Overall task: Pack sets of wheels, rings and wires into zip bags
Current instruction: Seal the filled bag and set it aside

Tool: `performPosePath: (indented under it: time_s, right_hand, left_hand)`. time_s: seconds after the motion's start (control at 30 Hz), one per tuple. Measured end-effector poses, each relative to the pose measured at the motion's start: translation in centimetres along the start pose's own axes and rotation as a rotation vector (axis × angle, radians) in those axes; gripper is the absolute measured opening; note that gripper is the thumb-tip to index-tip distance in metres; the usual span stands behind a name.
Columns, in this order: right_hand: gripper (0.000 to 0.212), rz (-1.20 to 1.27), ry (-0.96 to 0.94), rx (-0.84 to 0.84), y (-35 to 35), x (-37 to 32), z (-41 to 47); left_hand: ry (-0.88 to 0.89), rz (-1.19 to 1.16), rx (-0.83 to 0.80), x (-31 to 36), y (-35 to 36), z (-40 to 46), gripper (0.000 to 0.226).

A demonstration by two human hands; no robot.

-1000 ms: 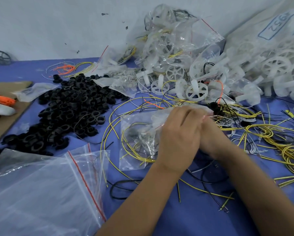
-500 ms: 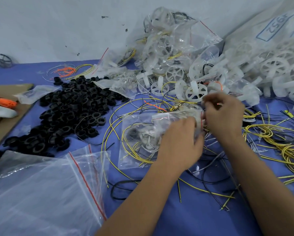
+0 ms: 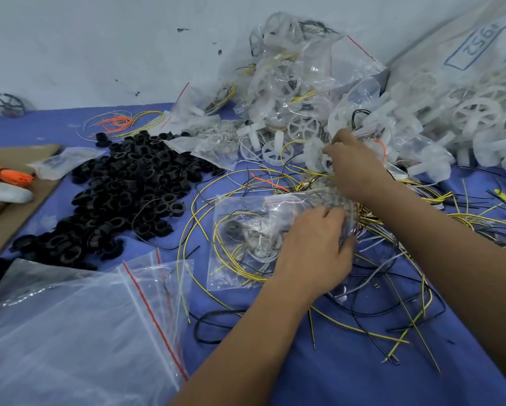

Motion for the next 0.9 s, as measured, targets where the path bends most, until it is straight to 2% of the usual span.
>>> performPosePath:
  time_s: [0.07,0.13,0.17,0.23,0.3,0.37,0.47,0.6,0.67,0.9]
  right_hand:
    - [0.042,0.088,0.001,0.102,-0.6,0.1,-0.4]
    - [0.033,0.253,0.035,0.300,-1.6,0.6,-1.3]
    - [0.026,0.404,0.050,0.421,-1.9,0.7,-2.1]
    - [0.018,0.855,0.030,0.609,-2.3,0.6,-4.1]
    - [0.015,1.260,0.009,0.681,-2.1,0.2,-6.3]
    - [0.022,1.536,0.025,0.598,-1.2,-0.5,-8.3]
    - [0.036,1.778,0.045,0.420,0.4,-1.3,-9.6]
    - [0.029,1.845,0.007,0.342,0.8,-1.2,-9.5]
    - [0.028,1.872,-0.018,0.293,1.0,-1.4,-9.4]
    - [0.028,1.837,-0.084,0.175,2.0,-1.9,-9.2]
  left_hand:
    - [-0.017,0.004,0.008,0.2,0.0,0.0,0.027]
    - [-0.053,0.014,0.017,0.2,0.1,0.0,0.036]
    - [-0.069,0.019,0.021,0.1,0.2,0.0,0.038]
    - [-0.094,0.009,0.028,-0.2,0.2,0.0,0.036]
    - [-0.132,-0.016,0.033,-0.5,0.0,0.0,0.031]
    - [-0.180,-0.002,0.051,-0.7,-0.2,0.0,0.029]
    - [-0.273,0.024,0.087,-1.2,-0.6,0.0,0.037]
    - [-0.434,0.170,0.126,-2.4,-1.5,-0.2,0.058]
    - [-0.487,0.185,0.123,-2.7,-1.8,-0.3,0.060]
    - [-0.494,0.129,0.053,-2.8,-2.1,-0.3,0.026]
Point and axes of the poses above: each hand's wrist, its own z-axis towards the middle knuckle, its own y-axis out of the palm, x = y × z, the point moved 2 cm from there along z, towards the middle knuckle, and after that the axes turned 13 degrees about -x, right-handed, at the moved point
